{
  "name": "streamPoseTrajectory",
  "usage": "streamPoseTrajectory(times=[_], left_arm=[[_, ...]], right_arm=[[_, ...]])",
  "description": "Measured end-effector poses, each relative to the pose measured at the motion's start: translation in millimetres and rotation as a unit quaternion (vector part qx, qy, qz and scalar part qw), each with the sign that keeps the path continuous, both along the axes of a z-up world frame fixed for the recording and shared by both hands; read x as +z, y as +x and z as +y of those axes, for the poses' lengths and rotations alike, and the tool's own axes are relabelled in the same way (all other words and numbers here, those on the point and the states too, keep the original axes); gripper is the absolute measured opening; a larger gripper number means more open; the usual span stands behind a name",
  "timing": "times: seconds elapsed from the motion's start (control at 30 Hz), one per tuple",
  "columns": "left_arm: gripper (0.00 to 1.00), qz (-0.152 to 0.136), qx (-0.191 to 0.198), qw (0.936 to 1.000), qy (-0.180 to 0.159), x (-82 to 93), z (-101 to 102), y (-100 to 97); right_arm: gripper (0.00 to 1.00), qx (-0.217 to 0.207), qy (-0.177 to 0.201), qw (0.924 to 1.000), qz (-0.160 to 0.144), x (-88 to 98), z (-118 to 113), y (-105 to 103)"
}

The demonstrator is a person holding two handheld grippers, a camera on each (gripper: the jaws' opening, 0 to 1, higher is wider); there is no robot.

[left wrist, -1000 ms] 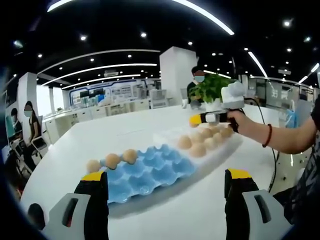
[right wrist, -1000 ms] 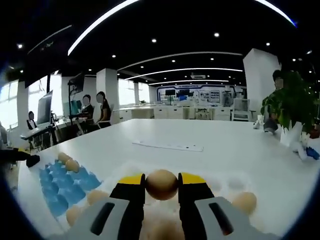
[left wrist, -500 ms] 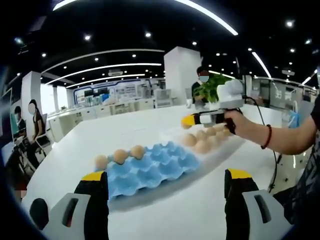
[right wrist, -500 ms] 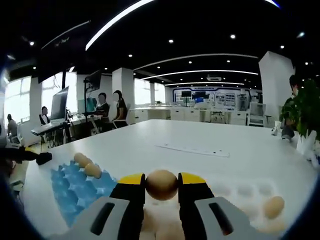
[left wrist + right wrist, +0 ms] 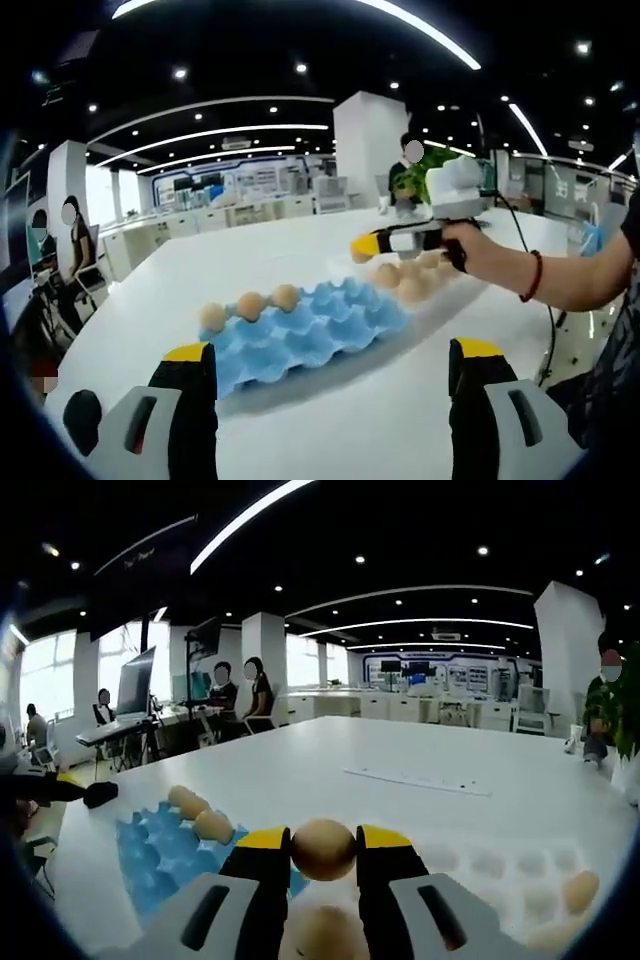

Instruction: Place the egg into an empty slot of the egg tray after lifting it from the table, then release the egg inside the slot.

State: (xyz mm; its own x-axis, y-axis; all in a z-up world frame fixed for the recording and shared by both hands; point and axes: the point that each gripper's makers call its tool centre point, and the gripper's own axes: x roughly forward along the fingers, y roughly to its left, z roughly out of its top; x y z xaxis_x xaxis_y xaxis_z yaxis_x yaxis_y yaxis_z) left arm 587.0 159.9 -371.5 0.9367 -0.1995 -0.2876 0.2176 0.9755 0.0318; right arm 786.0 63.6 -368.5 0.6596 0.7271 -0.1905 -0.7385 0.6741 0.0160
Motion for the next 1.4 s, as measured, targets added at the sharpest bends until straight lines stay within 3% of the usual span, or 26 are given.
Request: streamPoseTrajectory(times=[0.9, 1.4], left_arm=[[0.98, 0.006, 0.022, 0.9997, -0.005, -6.5, 21, -10.8], [0.98, 0.001, 0.028, 0.9996, -0.003, -4.4, 30, -12.7]], right_arm=[[0.26, 0.065, -0.025, 0.9975, 0.015, -17.7, 73, -23], [0.27, 0.069, -0.045, 0.9955, 0.047, -43.4, 77, -24]])
